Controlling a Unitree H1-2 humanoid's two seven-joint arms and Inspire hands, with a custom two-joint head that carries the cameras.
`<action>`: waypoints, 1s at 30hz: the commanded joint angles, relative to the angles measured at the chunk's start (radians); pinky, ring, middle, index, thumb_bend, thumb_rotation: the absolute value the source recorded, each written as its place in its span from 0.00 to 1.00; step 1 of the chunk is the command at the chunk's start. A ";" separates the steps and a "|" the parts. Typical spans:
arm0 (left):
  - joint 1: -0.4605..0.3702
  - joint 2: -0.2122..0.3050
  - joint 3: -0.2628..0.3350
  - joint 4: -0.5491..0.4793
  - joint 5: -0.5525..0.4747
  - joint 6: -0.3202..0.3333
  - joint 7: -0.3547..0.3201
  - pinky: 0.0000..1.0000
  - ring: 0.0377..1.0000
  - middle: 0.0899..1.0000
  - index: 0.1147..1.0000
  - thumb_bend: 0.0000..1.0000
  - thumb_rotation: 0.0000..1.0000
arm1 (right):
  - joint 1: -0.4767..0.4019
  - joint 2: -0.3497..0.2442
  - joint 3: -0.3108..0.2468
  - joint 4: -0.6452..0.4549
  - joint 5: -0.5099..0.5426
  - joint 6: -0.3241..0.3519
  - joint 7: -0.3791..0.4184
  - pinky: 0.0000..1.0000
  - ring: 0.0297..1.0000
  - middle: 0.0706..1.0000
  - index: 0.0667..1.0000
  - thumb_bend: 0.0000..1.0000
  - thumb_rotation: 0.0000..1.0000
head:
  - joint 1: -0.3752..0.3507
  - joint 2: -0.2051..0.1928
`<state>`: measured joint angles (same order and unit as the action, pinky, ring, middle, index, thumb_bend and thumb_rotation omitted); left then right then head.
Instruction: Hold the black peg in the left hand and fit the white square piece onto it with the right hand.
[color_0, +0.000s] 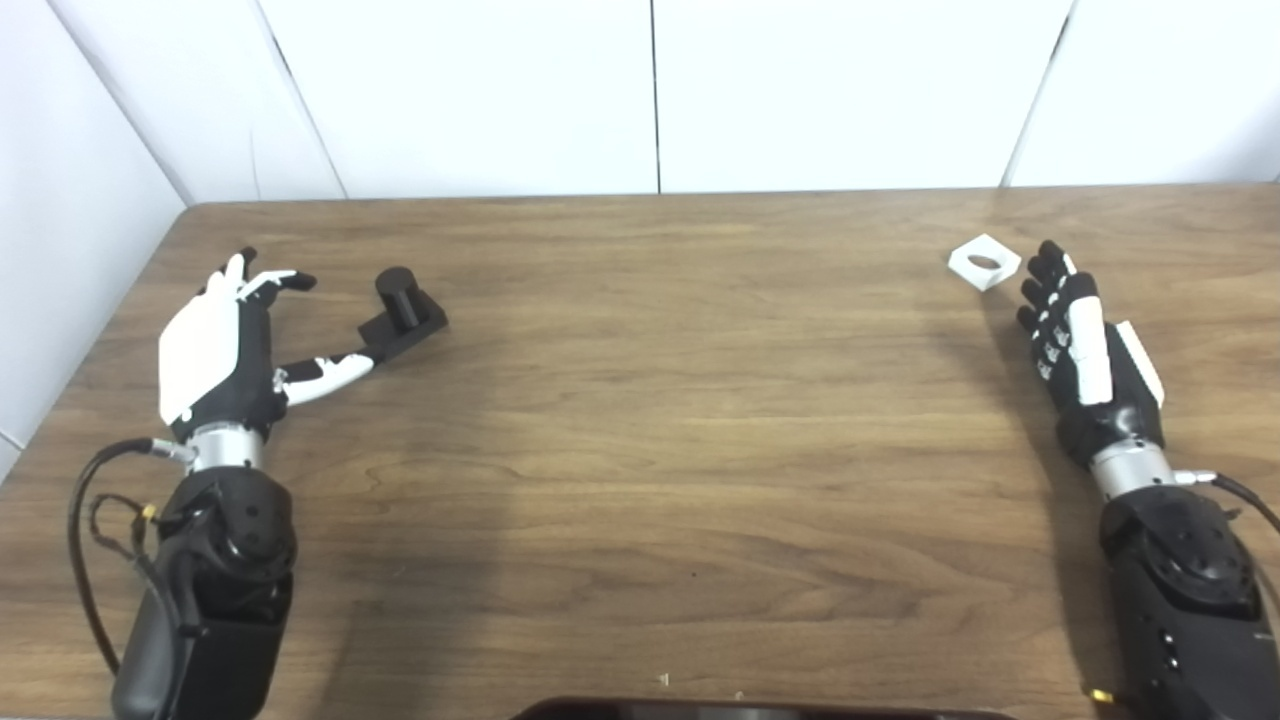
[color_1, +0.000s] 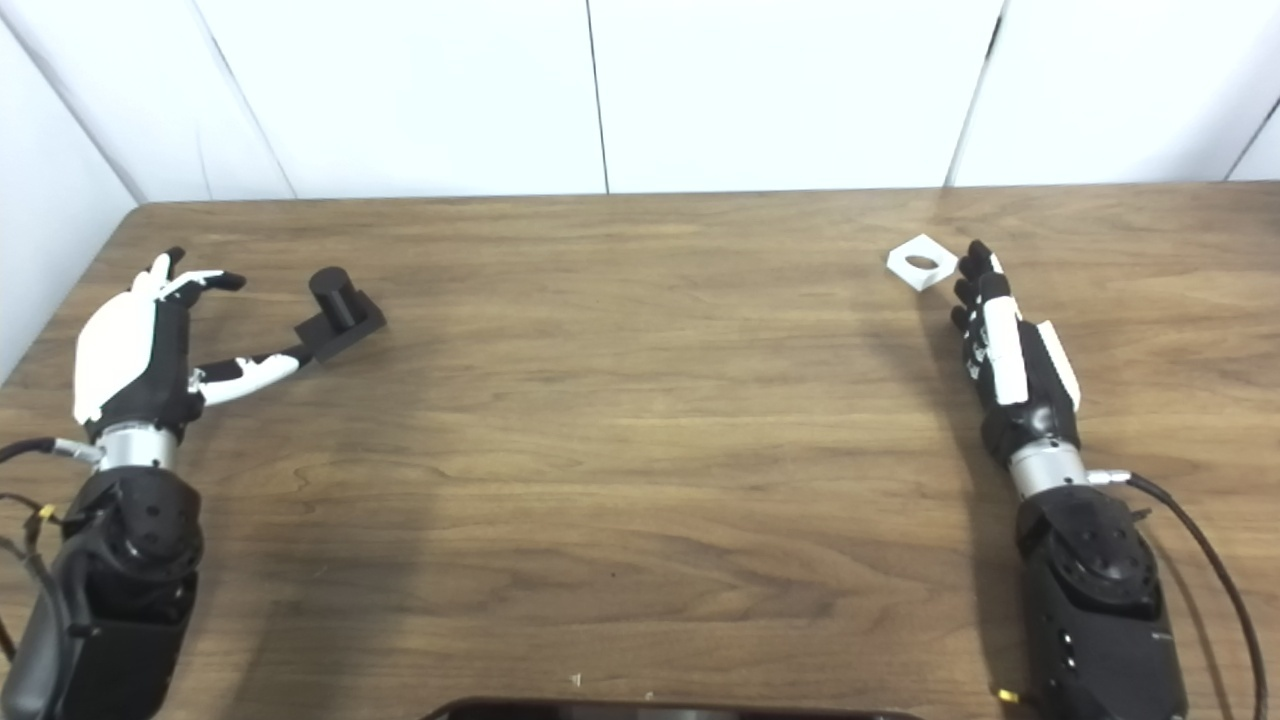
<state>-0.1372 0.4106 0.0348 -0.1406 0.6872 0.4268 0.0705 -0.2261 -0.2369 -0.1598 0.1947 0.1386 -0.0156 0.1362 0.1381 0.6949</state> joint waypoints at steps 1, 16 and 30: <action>-0.053 0.031 -0.002 0.012 0.035 -0.015 0.021 1.00 1.00 1.00 0.70 0.83 0.34 | 0.004 0.015 0.002 0.017 0.026 -0.031 0.011 1.00 1.00 1.00 1.00 0.58 1.00 | 0.001 0.000; -0.129 0.046 -0.052 0.092 0.065 -0.011 -0.002 1.00 1.00 0.99 0.70 0.84 0.36 | 0.015 0.015 0.010 0.008 0.001 -0.021 0.000 1.00 1.00 1.00 1.00 0.61 1.00 | -0.016 -0.005; -0.186 0.070 -0.126 0.156 0.097 -0.004 -0.054 1.00 1.00 0.97 0.70 0.85 0.37 | 0.026 0.017 0.002 -0.017 0.004 0.000 -0.007 1.00 1.00 1.00 1.00 0.59 1.00 | -0.021 -0.007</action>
<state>-0.2660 0.4418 -0.0849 0.0256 0.7538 0.4269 0.0201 -0.2172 -0.2333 -0.1574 0.1785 0.1304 -0.0067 0.1362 0.1166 0.6872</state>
